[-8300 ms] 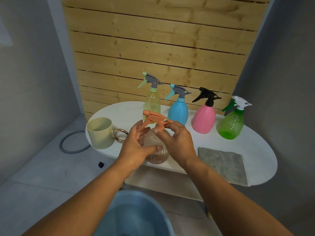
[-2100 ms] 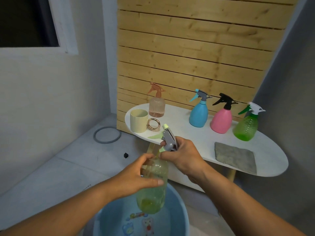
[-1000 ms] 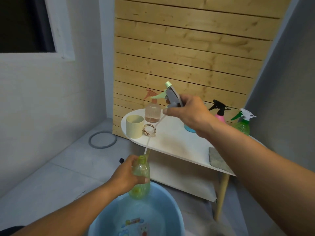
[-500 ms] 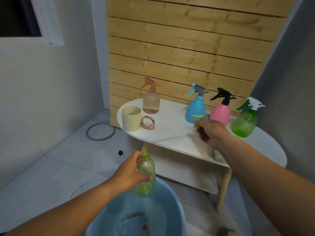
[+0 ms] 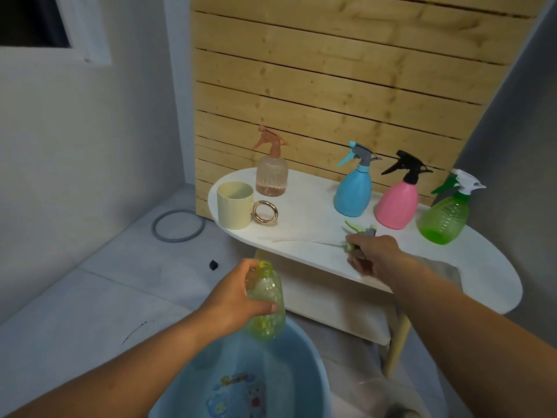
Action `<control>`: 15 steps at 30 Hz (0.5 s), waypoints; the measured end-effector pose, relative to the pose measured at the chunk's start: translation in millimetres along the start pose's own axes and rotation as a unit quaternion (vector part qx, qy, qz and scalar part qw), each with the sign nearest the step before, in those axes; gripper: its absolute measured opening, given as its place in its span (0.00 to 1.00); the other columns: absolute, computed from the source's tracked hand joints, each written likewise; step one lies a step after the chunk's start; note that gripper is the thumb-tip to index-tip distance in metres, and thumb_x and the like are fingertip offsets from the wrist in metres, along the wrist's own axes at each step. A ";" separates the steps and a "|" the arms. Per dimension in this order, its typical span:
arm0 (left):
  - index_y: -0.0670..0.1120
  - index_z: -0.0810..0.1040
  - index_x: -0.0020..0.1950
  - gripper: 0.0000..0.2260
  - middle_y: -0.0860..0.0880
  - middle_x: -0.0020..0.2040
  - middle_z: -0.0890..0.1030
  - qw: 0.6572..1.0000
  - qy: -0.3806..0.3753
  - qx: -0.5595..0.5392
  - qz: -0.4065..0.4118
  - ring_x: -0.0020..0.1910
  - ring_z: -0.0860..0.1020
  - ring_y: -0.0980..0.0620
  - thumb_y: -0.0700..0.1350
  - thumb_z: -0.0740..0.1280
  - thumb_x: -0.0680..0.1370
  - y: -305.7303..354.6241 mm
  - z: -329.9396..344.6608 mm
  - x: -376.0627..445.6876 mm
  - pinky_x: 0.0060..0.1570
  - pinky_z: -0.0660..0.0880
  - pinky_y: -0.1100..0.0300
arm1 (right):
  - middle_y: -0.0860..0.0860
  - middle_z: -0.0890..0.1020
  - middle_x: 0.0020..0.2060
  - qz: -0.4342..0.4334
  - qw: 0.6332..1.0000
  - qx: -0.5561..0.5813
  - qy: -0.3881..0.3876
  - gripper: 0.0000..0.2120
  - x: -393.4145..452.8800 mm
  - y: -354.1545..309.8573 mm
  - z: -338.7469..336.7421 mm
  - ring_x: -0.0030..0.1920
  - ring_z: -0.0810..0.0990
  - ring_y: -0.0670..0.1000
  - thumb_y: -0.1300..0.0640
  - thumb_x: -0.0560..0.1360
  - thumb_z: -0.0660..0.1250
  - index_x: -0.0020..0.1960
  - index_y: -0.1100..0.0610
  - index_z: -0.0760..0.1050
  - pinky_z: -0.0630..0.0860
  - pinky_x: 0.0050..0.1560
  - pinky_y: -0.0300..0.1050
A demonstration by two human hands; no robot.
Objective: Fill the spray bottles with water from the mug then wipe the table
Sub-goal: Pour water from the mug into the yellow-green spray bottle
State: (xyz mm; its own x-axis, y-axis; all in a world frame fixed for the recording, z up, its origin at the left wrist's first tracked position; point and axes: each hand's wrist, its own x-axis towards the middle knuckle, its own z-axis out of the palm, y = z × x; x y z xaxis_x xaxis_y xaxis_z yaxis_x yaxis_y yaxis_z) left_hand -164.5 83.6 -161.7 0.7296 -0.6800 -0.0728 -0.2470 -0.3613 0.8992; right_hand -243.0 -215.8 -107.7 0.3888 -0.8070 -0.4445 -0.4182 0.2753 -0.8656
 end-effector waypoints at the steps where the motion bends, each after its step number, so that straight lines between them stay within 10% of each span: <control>1: 0.60 0.70 0.66 0.33 0.60 0.60 0.77 1.000 -0.001 -0.001 -0.001 0.58 0.75 0.63 0.48 0.84 0.68 -1.0 -1.6 -0.6 0.51 0.75 0.65 | 0.63 0.83 0.43 -0.005 1.000 -0.019 0.002 0.17 -0.7 -0.7 -2.0 0.30 0.80 0.56 0.60 0.71 0.77 0.56 0.67 0.78 0.76 0.26 0.41; 8: 0.59 0.71 0.66 0.33 0.60 0.59 0.77 1.000 0.008 -0.013 -0.008 0.58 0.77 0.61 0.47 0.84 0.68 -3.2 -14.9 -1.6 0.50 0.76 0.65 | 0.56 0.81 0.28 -0.054 0.965 -0.254 0.029 0.10 -16.8 -18.3 -12.1 0.24 0.77 0.51 0.58 0.69 0.77 0.43 0.64 0.80 0.72 0.27 0.40; 15: 0.60 0.71 0.66 0.32 0.61 0.60 0.77 1.000 0.014 -0.020 -0.009 0.58 0.76 0.63 0.48 0.84 0.68 -3.7 -16.5 2.5 0.48 0.75 0.67 | 0.53 0.81 0.55 -0.340 0.883 -0.323 0.033 0.16 -28.2 -49.4 38.7 0.52 0.80 0.55 0.49 0.79 0.69 0.62 0.56 0.77 0.79 0.56 0.51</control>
State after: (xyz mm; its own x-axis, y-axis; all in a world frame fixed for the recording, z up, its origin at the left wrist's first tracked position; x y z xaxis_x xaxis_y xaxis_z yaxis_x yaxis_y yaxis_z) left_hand -151.2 93.8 -158.1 0.7509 -0.6556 -0.0788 -0.2071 -0.3471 0.9147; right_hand -201.5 -186.4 -61.3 0.6910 -0.7051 0.1595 -0.4956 -0.6227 -0.6055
